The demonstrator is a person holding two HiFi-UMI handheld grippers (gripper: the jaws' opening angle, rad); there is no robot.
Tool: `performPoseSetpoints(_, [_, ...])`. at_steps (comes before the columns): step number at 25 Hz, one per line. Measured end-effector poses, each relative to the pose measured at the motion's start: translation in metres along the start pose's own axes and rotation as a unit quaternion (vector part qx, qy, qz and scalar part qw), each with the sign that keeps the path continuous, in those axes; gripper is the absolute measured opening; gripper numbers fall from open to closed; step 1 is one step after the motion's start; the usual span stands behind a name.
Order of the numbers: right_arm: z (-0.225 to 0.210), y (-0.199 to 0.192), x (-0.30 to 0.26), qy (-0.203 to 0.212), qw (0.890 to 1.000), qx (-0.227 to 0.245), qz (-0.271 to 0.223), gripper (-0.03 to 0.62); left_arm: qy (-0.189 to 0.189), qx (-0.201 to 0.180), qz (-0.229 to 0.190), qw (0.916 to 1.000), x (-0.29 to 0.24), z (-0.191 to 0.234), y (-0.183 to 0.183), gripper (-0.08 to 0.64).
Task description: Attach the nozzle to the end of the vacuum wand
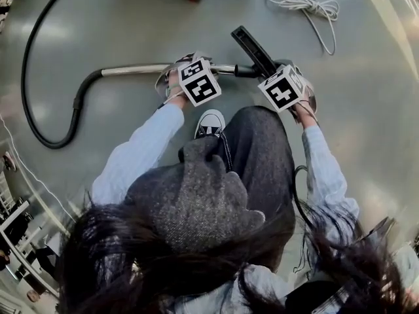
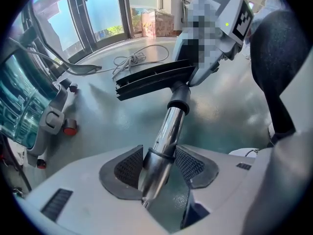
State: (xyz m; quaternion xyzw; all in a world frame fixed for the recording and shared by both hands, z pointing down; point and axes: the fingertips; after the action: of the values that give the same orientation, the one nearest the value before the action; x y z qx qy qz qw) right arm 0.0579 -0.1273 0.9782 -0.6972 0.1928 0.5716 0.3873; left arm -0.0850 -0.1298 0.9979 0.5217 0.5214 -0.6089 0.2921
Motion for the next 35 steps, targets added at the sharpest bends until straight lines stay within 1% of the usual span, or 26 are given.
performPoseSetpoints(3, [-0.009,0.001,0.000,-0.027,1.000,0.005,0.009,0.250,0.007,0.002,-0.005,1.0000,0.003,0.003,0.005,0.202])
performPoseSetpoints(4, [-0.011,0.003,0.000,-0.029,1.000,0.006,0.008,0.250,0.009,0.003,-0.006,0.9999,0.003,0.004,0.006,0.201])
performPoseSetpoints(7, [-0.006,0.014,0.002,-0.012,1.000,-0.004,-0.014,0.250,0.008,0.009,-0.006,0.9999,0.002,0.006,0.008,0.199])
performPoseSetpoints(8, [-0.005,0.020,0.004,-0.012,1.000,-0.003,-0.020,0.250,0.008,0.009,-0.004,0.9999,0.002,0.006,0.008,0.198])
performPoseSetpoints(11, [-0.004,0.034,0.010,-0.026,0.999,0.025,-0.023,0.247,0.011,0.006,0.001,0.9999,0.001,0.005,0.009,0.192])
performPoseSetpoints(13, [-0.003,0.039,0.012,-0.023,0.999,0.036,-0.025,0.247,0.014,0.007,0.001,0.9999,0.002,0.007,0.008,0.189])
performPoseSetpoints(16, [-0.002,0.042,0.012,0.000,1.000,0.010,-0.026,0.246,0.016,0.013,-0.002,0.9998,0.002,0.010,0.009,0.189])
performPoseSetpoints(18, [-0.001,0.041,0.007,0.002,1.000,-0.028,-0.011,0.246,0.020,0.022,-0.006,0.9996,0.002,0.011,0.011,0.184])
performPoseSetpoints(19, [0.002,0.039,0.003,0.005,0.999,-0.049,-0.001,0.245,0.017,0.038,-0.022,0.9989,0.003,0.011,0.016,0.177])
performPoseSetpoints(20, [0.006,0.038,-0.002,0.010,0.998,-0.059,0.004,0.245,0.009,0.070,-0.058,0.9958,0.008,0.012,0.027,0.139])
performPoseSetpoints(21, [0.009,0.039,-0.007,0.018,0.998,-0.059,-0.002,0.245,-0.003,0.118,-0.112,0.9866,0.016,0.013,0.046,0.000])
performPoseSetpoints(22, [0.013,0.044,-0.010,0.031,0.998,-0.056,-0.018,0.245,-0.014,0.164,-0.166,0.9722,0.026,0.015,0.069,0.000])
performPoseSetpoints(23, [0.018,0.051,-0.012,0.046,0.997,-0.056,-0.034,0.247,-0.014,0.179,-0.199,0.9635,0.032,0.017,0.090,0.000])
performPoseSetpoints(24, [0.023,0.055,-0.014,0.058,0.996,-0.062,-0.040,0.247,-0.002,0.150,-0.201,0.9680,0.034,0.018,0.105,0.000])
performPoseSetpoints(25, [0.025,0.055,-0.016,0.065,0.995,-0.069,-0.036,0.247,0.018,0.092,-0.183,0.9786,0.032,0.019,0.111,0.000])
performPoseSetpoints(26, [0.026,0.055,-0.017,0.068,0.995,-0.072,-0.030,0.246,0.038,0.037,-0.160,0.9858,0.029,0.019,0.110,0.000])
performPoseSetpoints(27, [0.026,0.054,-0.018,0.069,0.995,-0.072,-0.027,0.247,0.048,0.006,-0.143,0.9886,0.027,0.020,0.103,0.000])
performPoseSetpoints(28, [0.027,0.054,-0.018,0.071,0.995,-0.070,-0.028,0.247,0.047,0.000,-0.134,0.9899,0.026,0.022,0.093,0.000])
performPoseSetpoints(30, [0.028,0.055,-0.018,0.075,0.995,-0.065,-0.032,0.247,0.035,0.016,-0.110,0.9932,0.027,0.028,0.058,0.006])
performPoseSetpoints(31, [0.029,0.055,-0.017,0.075,0.995,-0.062,-0.030,0.247,0.030,0.020,-0.089,0.9954,0.028,0.031,0.036,0.032])
performPoseSetpoints(32, [0.029,0.054,-0.016,0.073,0.995,-0.060,-0.027,0.247,0.024,0.018,-0.066,0.9974,0.029,0.034,0.013,0.101])
performPoseSetpoints(33, [0.029,0.054,-0.015,0.072,0.995,-0.059,-0.025,0.247,0.019,0.012,-0.044,0.9988,0.030,0.036,-0.009,0.142])
performPoseSetpoints(35, [0.028,0.053,-0.014,0.071,0.996,-0.056,-0.024,0.247,0.006,-0.001,-0.009,0.9999,0.033,0.038,-0.045,0.197])
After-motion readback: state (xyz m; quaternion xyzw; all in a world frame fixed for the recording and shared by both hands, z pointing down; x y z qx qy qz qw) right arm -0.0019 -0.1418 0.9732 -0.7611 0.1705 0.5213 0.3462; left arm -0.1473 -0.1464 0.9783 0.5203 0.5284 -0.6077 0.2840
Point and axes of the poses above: the fingertips, and each gripper's own axes: x backward along the fingers, z to its left, y out of its top, and after that the axes turned 4 degrees about y, right-handed
